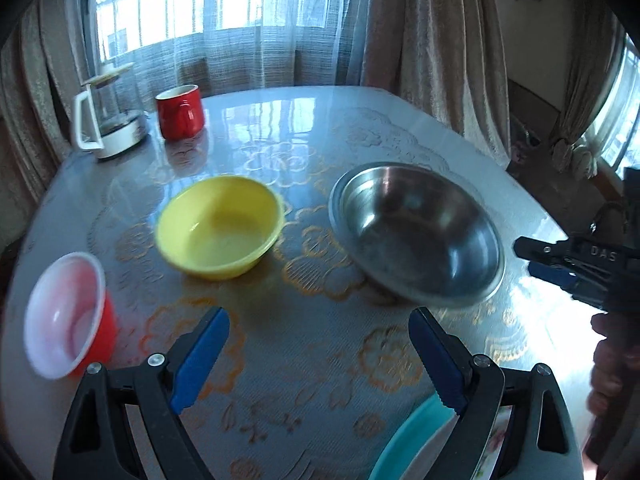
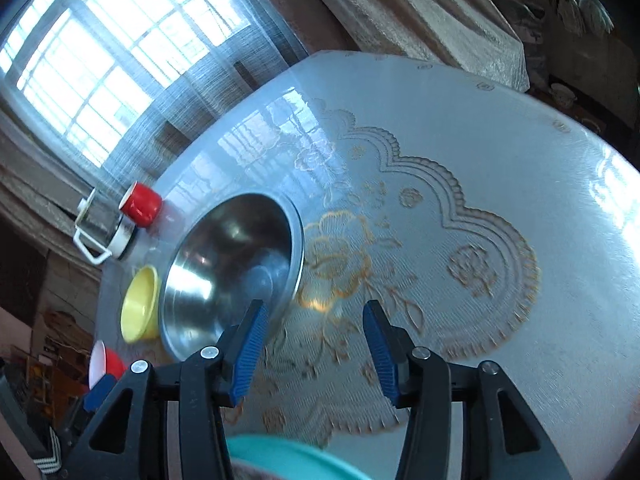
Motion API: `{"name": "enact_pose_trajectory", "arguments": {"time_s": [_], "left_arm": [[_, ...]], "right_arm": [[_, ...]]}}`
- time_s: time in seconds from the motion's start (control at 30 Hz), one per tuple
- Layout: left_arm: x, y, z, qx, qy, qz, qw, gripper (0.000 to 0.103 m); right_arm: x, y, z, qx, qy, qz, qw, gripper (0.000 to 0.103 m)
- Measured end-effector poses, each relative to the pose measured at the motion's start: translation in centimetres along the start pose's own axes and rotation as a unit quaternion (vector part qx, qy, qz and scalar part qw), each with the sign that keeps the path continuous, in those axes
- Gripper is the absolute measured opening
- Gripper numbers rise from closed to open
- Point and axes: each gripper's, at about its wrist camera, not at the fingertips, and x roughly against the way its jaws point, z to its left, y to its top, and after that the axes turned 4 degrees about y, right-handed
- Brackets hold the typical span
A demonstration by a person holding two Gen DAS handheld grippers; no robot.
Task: Organize plates and bowls
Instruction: 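Move both grippers to the rim of the steel bowl, then close both grippers on the rim of the steel bowl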
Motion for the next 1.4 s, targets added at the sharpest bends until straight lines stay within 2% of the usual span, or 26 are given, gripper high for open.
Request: {"name": "enact_pose_trajectory", "arguments": {"time_s": [0.13,0.47,0.5,0.57,0.73,0.83,0.93,1.0,1.07,1.1,1.2,1.3,1.4], "left_arm": [[-1.6,1.1,-0.5,0.007,-0.005,0.006,0.9999,0.092],[-4.7,2.8,-1.5,0.020,-0.026,0.034,0.9989,0.092],[-4.8,2.9,-1.5,0.020,-0.028,0.033,0.9989,0.092],[-4.9,3.1,-1.7,0.017,-0.026,0.029,0.9991,0.091],[-5.4,3.5,-1.8,0.010,-0.030,0.027,0.9991,0.090],[-6.0,3.7,-1.9,0.007,-0.033,0.031,0.9989,0.080],[-6.5,3.6,-2.2,0.002,-0.032,0.034,0.9989,0.077],[-6.8,3.4,-2.4,-0.003,-0.029,0.036,0.9989,0.071],[-7.2,3.3,-2.5,-0.010,-0.030,0.042,0.9986,0.061],[-7.4,3.2,-2.6,-0.013,-0.033,0.045,0.9984,0.060],[-7.2,3.1,-2.8,-0.012,-0.044,0.040,0.9981,0.048],[-6.7,3.0,-3.5,-0.033,-0.041,0.028,0.9982,0.031],[-6.2,2.9,-4.3,-0.059,-0.027,0.016,0.9978,0.031]], "right_arm": [[-1.4,1.2,-0.3,-0.025,0.030,0.005,0.999,0.050],[-5.7,2.2,0.8,0.004,0.013,0.053,0.999,0.050],[-5.9,2.1,0.9,0.006,0.011,0.055,0.998,0.049],[-6.4,2.0,1.1,0.011,0.008,0.057,0.998,0.036],[-7.0,1.6,1.3,0.019,0.011,0.061,0.998,0.030],[-7.2,1.6,1.7,0.028,0.015,0.060,0.998,0.025],[-7.2,1.6,2.1,0.041,0.003,0.059,0.997,0.023],[-7.3,1.6,2.2,0.047,0.003,0.061,0.997,0.022],[-7.4,1.6,2.3,0.052,-0.002,0.061,0.997,0.022],[-7.5,1.5,2.3,0.053,-0.004,0.061,0.997,0.022],[-7.5,1.3,2.2,0.051,-0.002,0.064,0.997,0.022],[-7.4,1.2,2.2,0.055,-0.003,0.064,0.996,0.022],[-7.5,1.0,2.7,0.067,-0.008,0.064,0.996,0.018]]}}
